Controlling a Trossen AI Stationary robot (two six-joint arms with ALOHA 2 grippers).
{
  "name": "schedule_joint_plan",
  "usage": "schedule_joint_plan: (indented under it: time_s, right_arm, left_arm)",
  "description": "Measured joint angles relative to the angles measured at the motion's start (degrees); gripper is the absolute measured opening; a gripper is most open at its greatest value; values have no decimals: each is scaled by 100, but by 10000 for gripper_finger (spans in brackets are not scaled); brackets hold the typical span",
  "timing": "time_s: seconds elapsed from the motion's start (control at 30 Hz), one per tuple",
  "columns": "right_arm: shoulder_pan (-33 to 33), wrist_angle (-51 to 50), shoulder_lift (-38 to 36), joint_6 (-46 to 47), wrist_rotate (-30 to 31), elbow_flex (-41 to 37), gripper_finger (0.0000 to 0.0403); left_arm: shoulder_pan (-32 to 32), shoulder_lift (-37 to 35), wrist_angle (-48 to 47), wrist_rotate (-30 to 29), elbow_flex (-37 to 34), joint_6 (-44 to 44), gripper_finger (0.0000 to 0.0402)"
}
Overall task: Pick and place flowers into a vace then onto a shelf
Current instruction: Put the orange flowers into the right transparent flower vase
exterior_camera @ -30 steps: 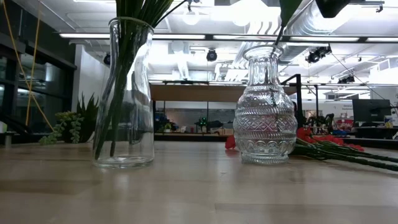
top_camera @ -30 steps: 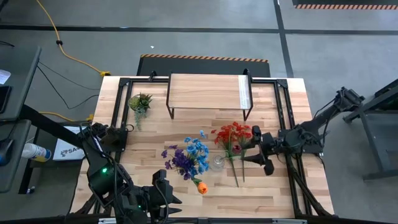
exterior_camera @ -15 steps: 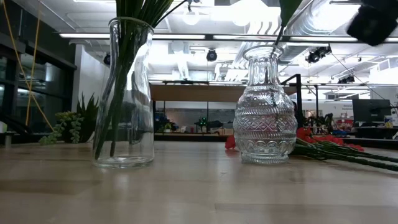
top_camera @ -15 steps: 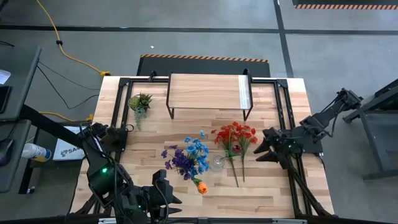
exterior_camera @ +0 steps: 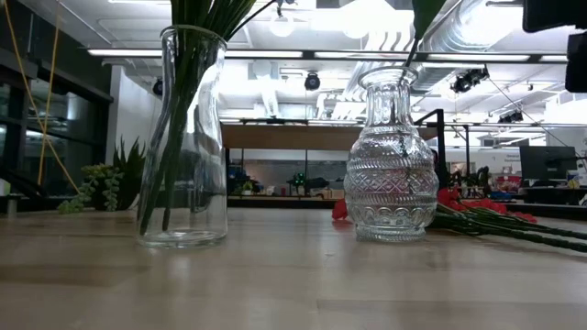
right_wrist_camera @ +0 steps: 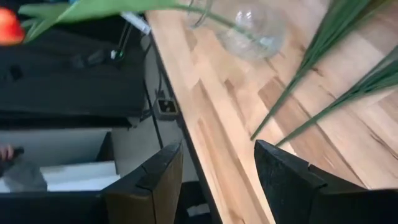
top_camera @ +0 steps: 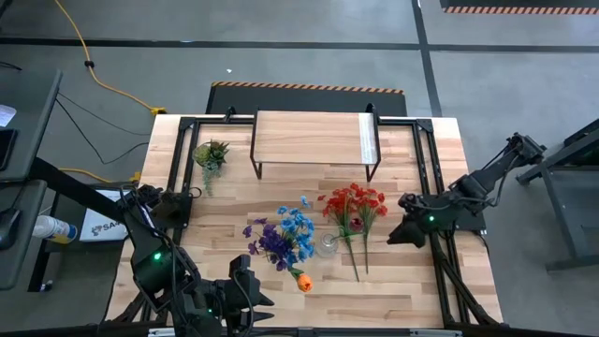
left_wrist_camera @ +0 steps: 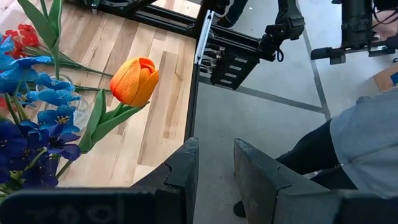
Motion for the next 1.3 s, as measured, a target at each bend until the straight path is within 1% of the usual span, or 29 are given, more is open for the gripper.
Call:
schedule_joint_plan:
  time_s: [0.37, 0.43, 0.53, 0.73, 0.83, 1.07, 1.3]
  right_arm:
    - [-2, -4, 292, 288, 33, 0, 190]
    - [-2, -7, 380, 451, 14, 0, 190]
    - [-2, -14, 550, 714, 7, 0, 190]
    - [-26, -35, 1089, 1136, 234, 0, 190]
    - [-167, -33, 1428, 1307, 80, 0, 190]
    - [-755, -32, 2199, 1324, -275, 0, 190]
    - [-1086, 116, 2635, 1308, -287, 0, 190]
  left_arm:
    - [0, 0, -2, -9, -2, 2, 134]
    - [0, 0, -2, 1, 0, 1, 134]
    - [0, 0, -2, 33, 0, 2, 134]
    - [0, 0, -137, 50, -1, 2, 134]
    - [0, 0, -264, 50, 0, 14, 134]
    - [0, 0, -435, 53, -2, 22, 134]
    - [0, 0, -453, 58, -2, 22, 134]
